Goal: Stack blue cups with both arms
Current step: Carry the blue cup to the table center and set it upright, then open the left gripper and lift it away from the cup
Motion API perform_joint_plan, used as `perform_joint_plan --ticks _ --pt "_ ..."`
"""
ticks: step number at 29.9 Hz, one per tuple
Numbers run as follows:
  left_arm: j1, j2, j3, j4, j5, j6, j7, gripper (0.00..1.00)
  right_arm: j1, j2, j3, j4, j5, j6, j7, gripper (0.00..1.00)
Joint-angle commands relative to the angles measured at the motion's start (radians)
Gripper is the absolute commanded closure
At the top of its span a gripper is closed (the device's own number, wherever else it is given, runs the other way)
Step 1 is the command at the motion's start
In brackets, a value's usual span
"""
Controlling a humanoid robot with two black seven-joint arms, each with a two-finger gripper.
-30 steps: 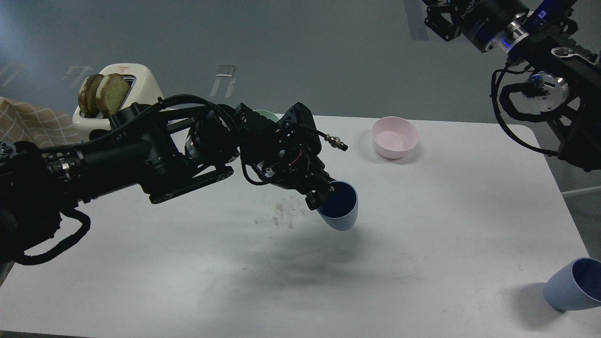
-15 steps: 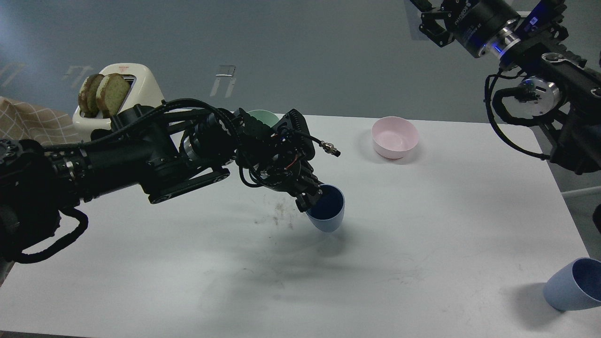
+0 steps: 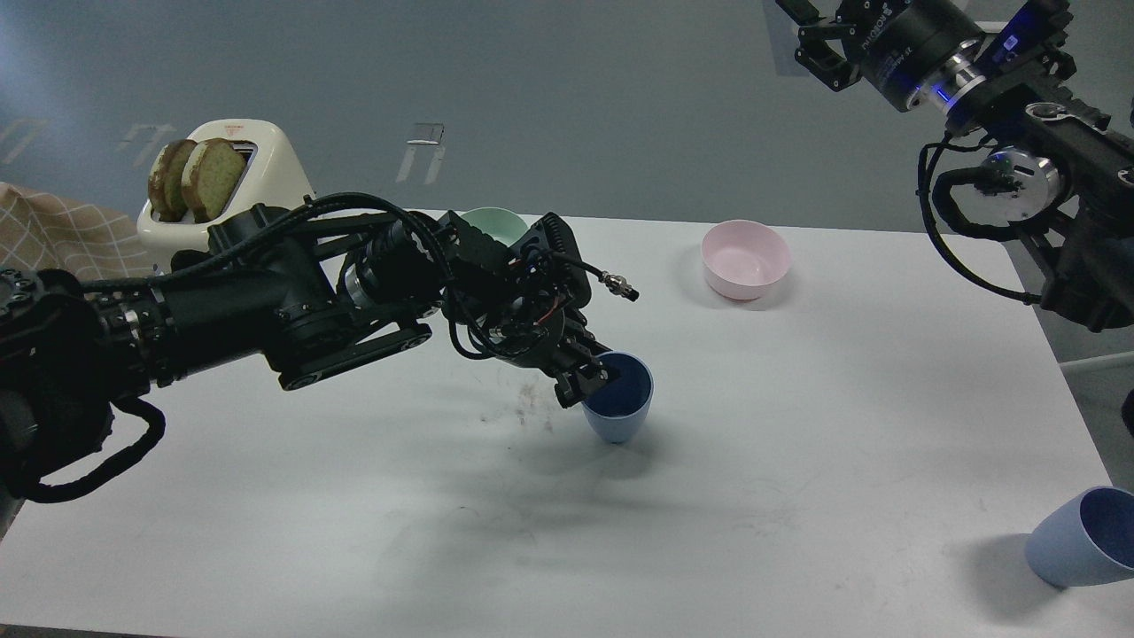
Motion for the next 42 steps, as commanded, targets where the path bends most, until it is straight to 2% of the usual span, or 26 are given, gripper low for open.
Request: perform_joint_plan --ticks 1,3,5,13,19,24,27,31,33,37,42 --pt "-0.006 0.009 0.0 -0.003 -0.008 0.0 0.0 0.29 0.0 -0.003 -0.001 -0.001 0.0 0.0 0.0 0.0" --pt "-0.015 0.013 -0.003 -0.003 -0.011 0.0 0.0 0.15 0.0 -0.01 -0.001 -0.001 0.0 0.0 0.0 0.0" --pt "-0.021 0.025 -0.011 -0.006 -0.028 0.0 0.0 0.1 0.0 -0.018 -0.001 0.001 0.0 0.0 0.0 0.0" --pt "-0.141 0.117 -0.064 -0.013 -0.29 0.0 0.0 0.06 -0.005 -0.075 -0.003 0.024 -0.002 0.0 0.0 0.0" --pt "-0.133 0.205 -0.253 0.039 -0.528 0.0 0.0 0.06 -0.005 -0.179 -0.096 0.102 -0.014 0.0 0.0 0.0" --pt "-0.046 0.231 -0.38 0.131 -0.857 0.0 0.0 0.06 -0.005 -0.331 -0.184 0.215 -0.15 0.0 0.0 0.0" --pt "-0.033 0.242 -0.38 0.175 -1.0 0.0 0.0 0.06 -0.005 -0.417 -0.231 0.295 -0.244 0.0 0.0 0.0" --pt "-0.004 0.22 -0.384 0.255 -1.213 0.0 0.0 0.06 0.0 -0.611 -0.256 0.467 -0.452 0.0 0.0 0.0" --pt "0.006 0.207 -0.382 0.267 -1.275 0.0 0.0 0.06 -0.002 -0.671 -0.256 0.522 -0.53 0.0 0.0 0.0" --pt "0.011 0.152 -0.385 0.371 -1.465 0.0 0.0 0.06 -0.011 -0.871 -0.282 0.694 -0.797 0.0 0.0 0.0" --pt "0.01 0.082 -0.385 0.477 -1.638 0.0 0.0 0.06 -0.041 -1.047 -0.304 0.827 -0.932 0.0 0.0 0.0"
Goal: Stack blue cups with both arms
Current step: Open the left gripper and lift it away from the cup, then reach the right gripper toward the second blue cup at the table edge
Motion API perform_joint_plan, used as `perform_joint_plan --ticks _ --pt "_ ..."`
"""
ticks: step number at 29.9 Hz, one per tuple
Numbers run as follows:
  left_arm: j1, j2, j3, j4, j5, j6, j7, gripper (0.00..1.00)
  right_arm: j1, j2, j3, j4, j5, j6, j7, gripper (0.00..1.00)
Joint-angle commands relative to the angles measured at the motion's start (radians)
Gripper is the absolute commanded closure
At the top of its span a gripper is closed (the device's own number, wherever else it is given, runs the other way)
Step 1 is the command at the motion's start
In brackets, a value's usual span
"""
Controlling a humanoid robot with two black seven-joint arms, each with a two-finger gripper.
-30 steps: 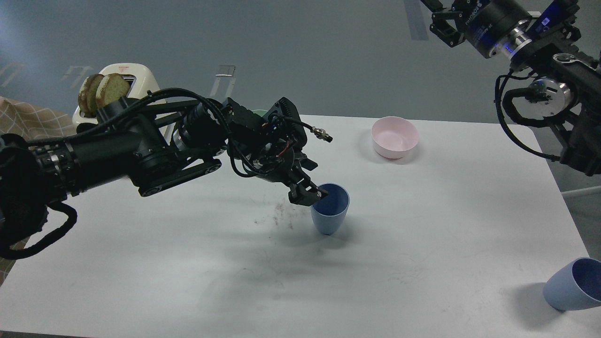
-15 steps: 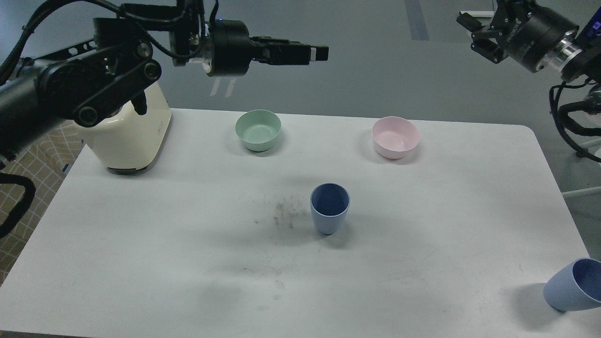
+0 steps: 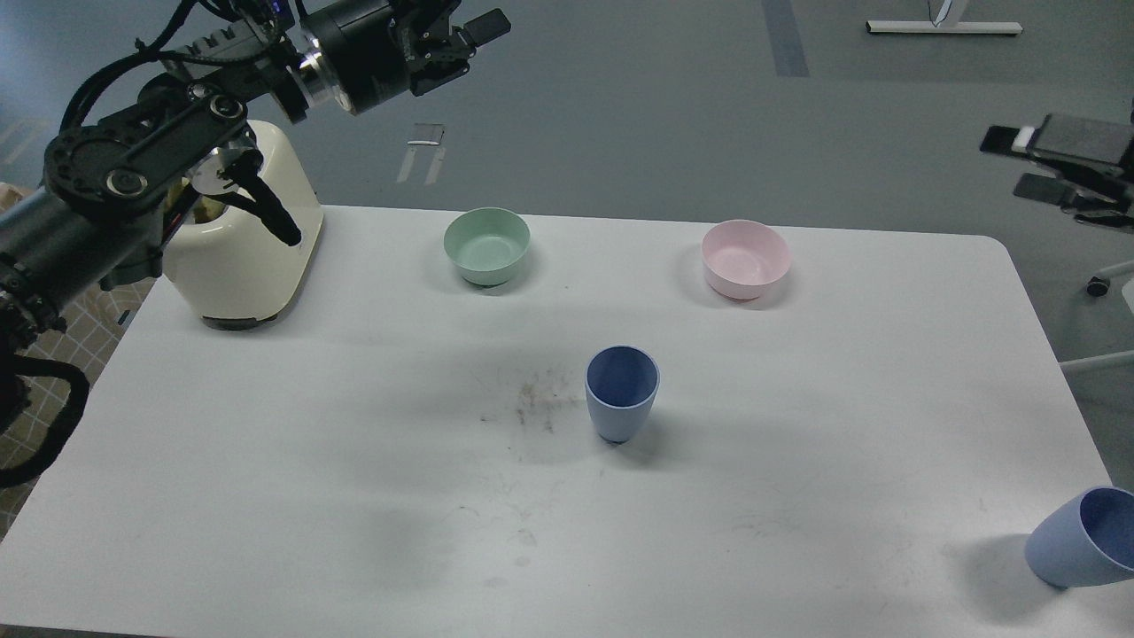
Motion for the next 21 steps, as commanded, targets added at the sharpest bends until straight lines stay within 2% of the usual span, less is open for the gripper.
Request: perform_joint_plan --ticks 1,6,9,21 --pt "-0.001 -0.044 -0.001 0.071 -0.147 0.0 0.0 0.06 -0.043 -0.136 -0.012 0.104 -0.126 0.0 0.0 0.0" --pt "-0.001 -0.055 0.004 0.071 -0.214 0.0 0.0 0.06 -0.118 -0.234 -0.015 0.163 -0.376 0.0 0.0 0.0" --pt "-0.003 -0.073 0.009 0.068 -0.214 0.0 0.0 0.06 -0.171 -0.245 -0.028 0.16 -0.482 0.0 0.0 0.0" --pt "0.004 -0.12 0.012 0.065 -0.209 0.0 0.0 0.06 -0.235 -0.273 -0.071 0.175 -0.498 0.0 0.0 0.0"
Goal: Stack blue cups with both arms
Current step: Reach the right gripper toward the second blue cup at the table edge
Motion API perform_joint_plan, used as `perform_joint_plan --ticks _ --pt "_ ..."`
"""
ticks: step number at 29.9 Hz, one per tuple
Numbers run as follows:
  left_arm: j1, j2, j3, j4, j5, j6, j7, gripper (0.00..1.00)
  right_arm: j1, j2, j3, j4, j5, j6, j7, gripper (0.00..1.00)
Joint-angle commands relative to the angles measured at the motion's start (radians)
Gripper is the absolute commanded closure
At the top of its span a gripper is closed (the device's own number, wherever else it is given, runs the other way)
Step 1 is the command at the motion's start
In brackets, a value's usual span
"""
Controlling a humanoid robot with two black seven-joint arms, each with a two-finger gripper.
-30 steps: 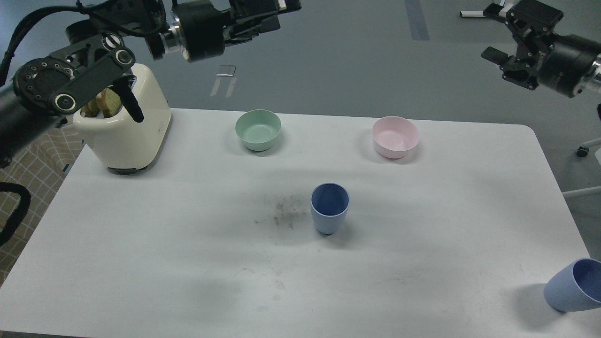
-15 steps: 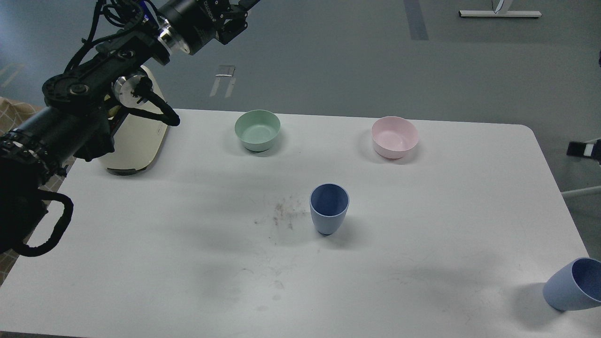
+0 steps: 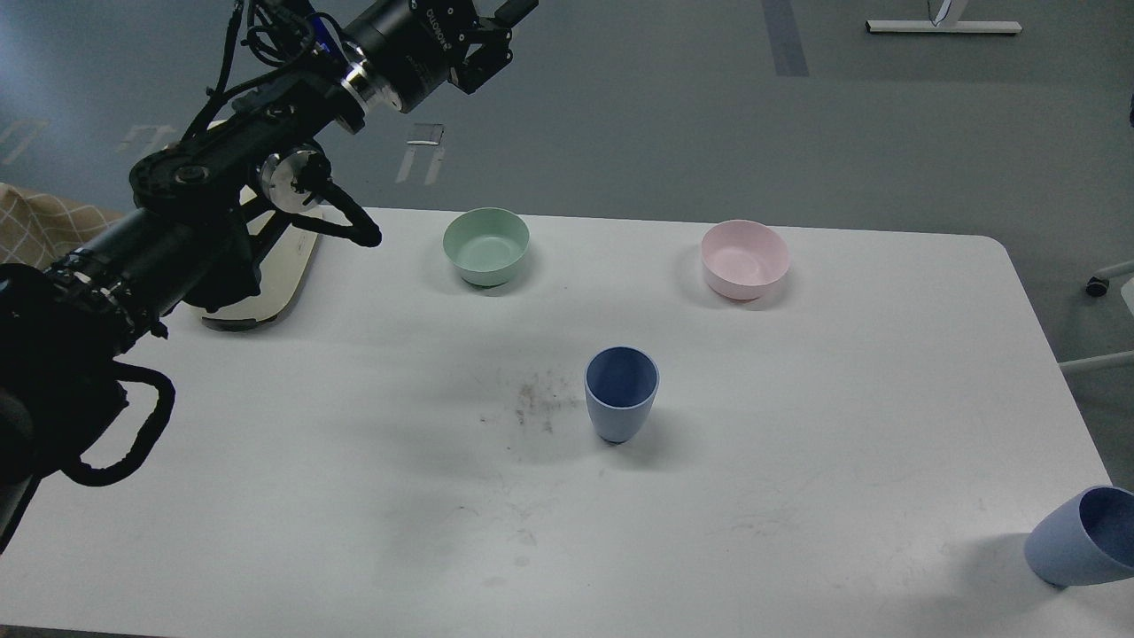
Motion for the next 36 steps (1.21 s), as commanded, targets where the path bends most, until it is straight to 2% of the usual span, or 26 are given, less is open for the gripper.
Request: perform_joint_plan --ticks 1,11,29,32,34,36 --pt "0.002 -0.002 0.0 0.0 0.001 0.0 0.0 0.06 -0.004 -0.001 -0.034 0.001 0.001 0.0 0.0 0.0" --pt "0.022 -0.008 0.0 -0.003 0.004 0.0 0.0 0.06 -0.008 0.012 -0.091 -0.005 0.001 0.0 0.0 0.0" --pt "0.023 -0.016 0.0 -0.003 0.003 0.0 0.0 0.06 -0.044 0.146 -0.105 -0.103 0.002 0.0 0.0 0.11" --pt "0.023 -0.022 0.0 -0.003 0.003 0.0 0.0 0.06 -0.054 0.155 -0.105 -0.11 0.001 0.0 0.0 0.23" --pt "0.023 -0.025 0.002 -0.003 0.003 0.0 0.0 0.06 -0.057 0.175 -0.105 -0.121 0.001 0.0 0.0 0.39" --pt "0.028 -0.025 0.002 -0.003 0.003 0.0 0.0 0.06 -0.063 0.18 -0.105 -0.123 0.001 0.0 0.0 0.42"
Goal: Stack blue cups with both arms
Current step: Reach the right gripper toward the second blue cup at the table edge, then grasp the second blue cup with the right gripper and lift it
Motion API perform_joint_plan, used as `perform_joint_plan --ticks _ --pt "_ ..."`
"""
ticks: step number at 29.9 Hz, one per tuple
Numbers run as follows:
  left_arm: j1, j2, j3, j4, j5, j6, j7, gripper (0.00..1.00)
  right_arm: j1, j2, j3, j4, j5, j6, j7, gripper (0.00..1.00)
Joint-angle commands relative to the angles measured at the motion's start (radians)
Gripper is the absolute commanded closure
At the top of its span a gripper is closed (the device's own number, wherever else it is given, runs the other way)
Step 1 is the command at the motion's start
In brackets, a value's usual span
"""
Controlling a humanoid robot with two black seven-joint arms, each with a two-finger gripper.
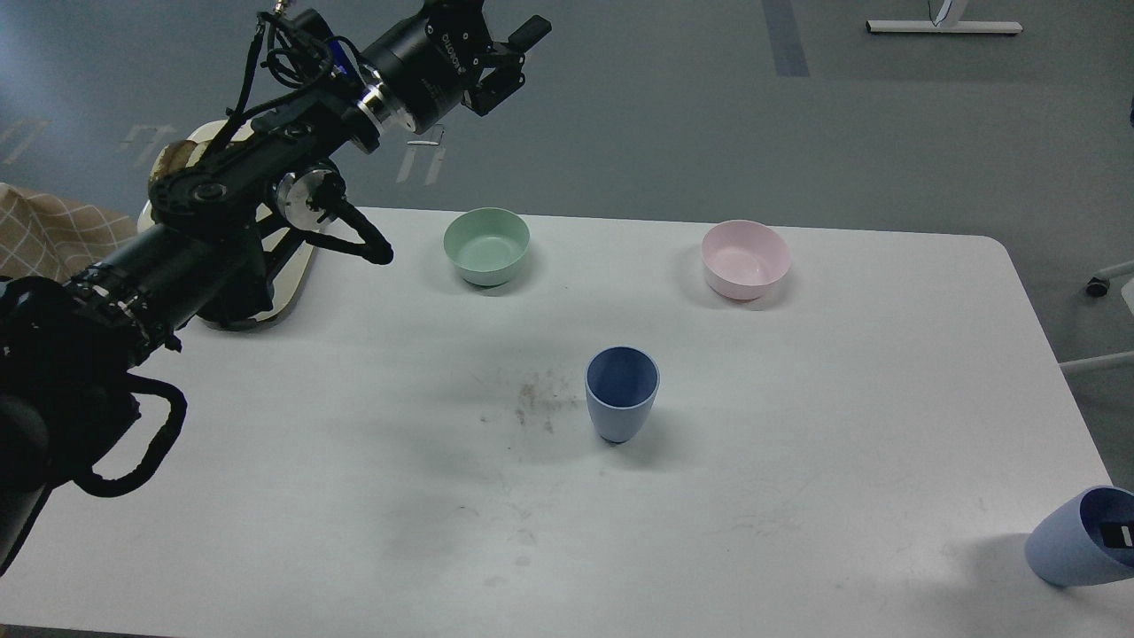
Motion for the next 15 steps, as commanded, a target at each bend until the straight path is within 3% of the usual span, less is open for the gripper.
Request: perform_joint_plan --ticks 1,2,4,9,15 --pt "0.007 -0.001 0.0 0.0 0.0 0.0 0.0 0.06 -0.01 0.015 0.002 -0.005 0.001 0.0 0.0 0.48" --pt "0.009 -0.001 0.0 0.0 0.0 0.0 0.0 0.06 -0.01 0.016 0.0 -0.005 -0.001 0.0 0.0 0.52" --pt "0.01 -0.001 0.0 0.0 0.0 0.0 0.0 0.06 -0.013 0.019 0.0 -0.007 0.001 0.0 0.0 0.72" --pt "0.011 -0.001 0.0 0.0 0.0 0.0 0.0 0.06 -0.021 0.021 0.002 -0.004 -0.001 0.0 0.0 0.95" --pt "0.014 -0.003 0.0 0.0 0.0 0.0 0.0 0.06 -0.019 0.013 0.009 0.002 0.004 0.0 0.0 1.0"
